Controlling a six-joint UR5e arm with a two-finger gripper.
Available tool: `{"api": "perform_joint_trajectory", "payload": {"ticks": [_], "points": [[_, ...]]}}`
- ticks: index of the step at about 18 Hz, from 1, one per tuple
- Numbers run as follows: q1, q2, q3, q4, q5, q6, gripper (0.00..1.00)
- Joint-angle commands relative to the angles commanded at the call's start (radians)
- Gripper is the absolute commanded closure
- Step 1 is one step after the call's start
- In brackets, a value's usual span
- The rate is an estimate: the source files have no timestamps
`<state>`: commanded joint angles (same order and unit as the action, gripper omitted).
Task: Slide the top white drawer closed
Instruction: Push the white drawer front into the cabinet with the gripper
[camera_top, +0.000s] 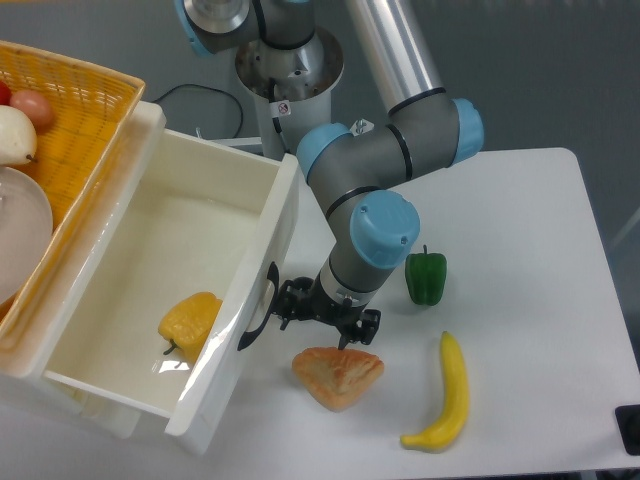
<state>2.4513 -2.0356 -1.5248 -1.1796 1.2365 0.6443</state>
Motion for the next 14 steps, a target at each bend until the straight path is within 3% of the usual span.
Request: {"api": "perform_joint_trajectory", "payload": {"ticks": [14], "points": [[-0.041,0.032,-0.009,-0.041,-0.009,-0.011,0.0]]}}
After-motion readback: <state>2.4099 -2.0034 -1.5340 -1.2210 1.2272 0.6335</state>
